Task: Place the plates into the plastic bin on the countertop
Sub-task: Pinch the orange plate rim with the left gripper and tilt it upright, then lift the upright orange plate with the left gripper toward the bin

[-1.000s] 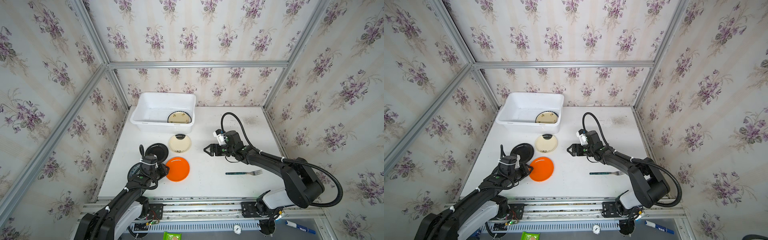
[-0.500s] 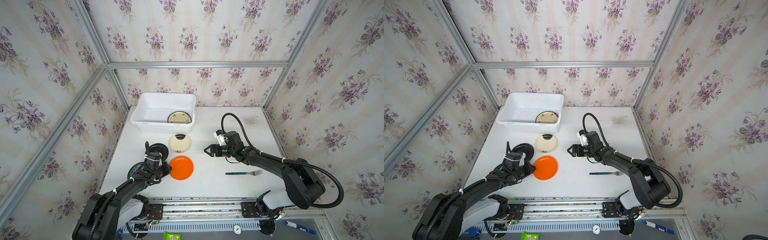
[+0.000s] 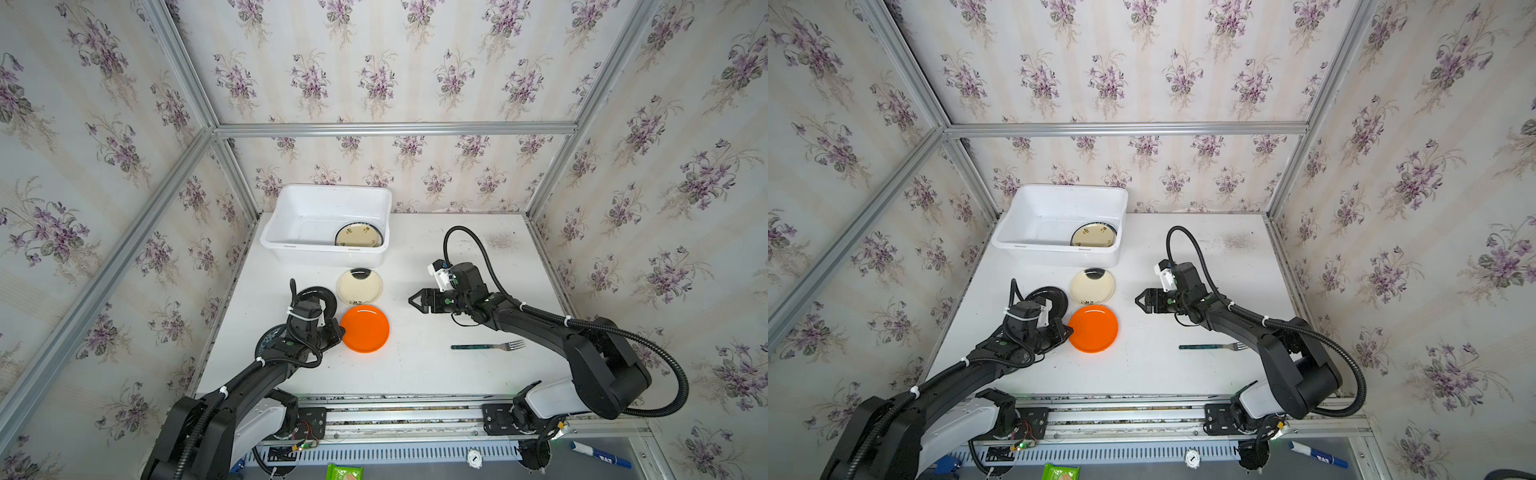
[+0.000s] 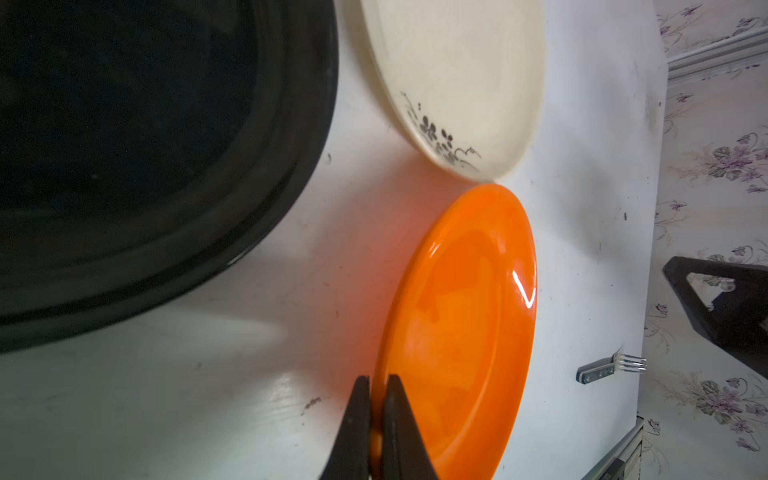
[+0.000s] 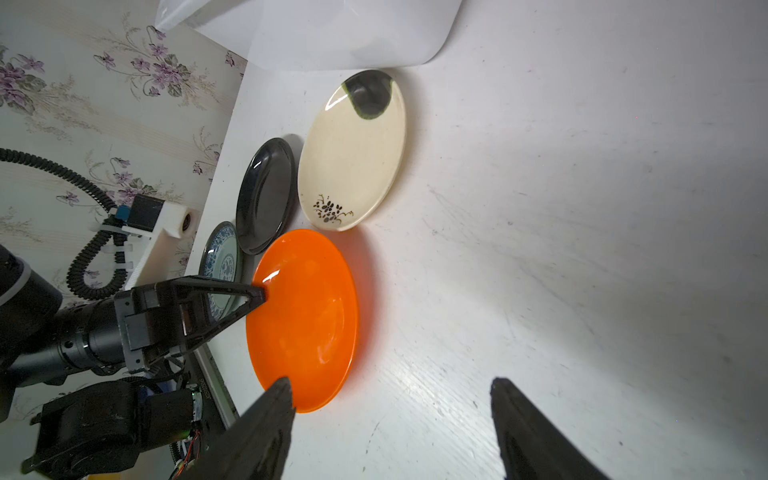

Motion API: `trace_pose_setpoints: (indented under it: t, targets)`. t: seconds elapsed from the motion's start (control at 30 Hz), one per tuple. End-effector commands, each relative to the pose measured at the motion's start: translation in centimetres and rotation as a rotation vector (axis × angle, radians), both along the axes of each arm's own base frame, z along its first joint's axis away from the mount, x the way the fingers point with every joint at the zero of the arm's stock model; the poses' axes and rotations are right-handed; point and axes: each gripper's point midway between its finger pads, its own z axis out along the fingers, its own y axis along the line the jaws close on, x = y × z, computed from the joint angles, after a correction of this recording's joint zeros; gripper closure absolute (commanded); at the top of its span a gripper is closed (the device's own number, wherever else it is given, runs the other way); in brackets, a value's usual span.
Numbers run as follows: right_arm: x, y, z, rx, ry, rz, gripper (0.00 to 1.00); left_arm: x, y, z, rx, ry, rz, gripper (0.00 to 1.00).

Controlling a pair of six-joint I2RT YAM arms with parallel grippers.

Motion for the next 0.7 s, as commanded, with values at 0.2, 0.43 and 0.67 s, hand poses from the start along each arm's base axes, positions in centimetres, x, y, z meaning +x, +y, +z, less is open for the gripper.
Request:
trace_pose_setpoints:
  t: [0.2, 0.43, 0.67]
  targets:
    - [0.4, 0.4, 0.6, 0.030, -0.024, 0.000, 0.21, 1.2, -0.6, 2.4, -0.037, -0.064, -0.004, 1.00]
    - [0.2, 0.2, 0.5, 0.025, -0.020, -0.003, 0.19, 2.0, -1.0, 3.9, -0.048, -0.096, -0.011, 1.00]
    - [0.2, -0.9, 0.7, -0.031, -0.041, -0.031, 0.11, 2.7, -1.3, 5.8, -0.050, -0.137, -0.025, 1.00]
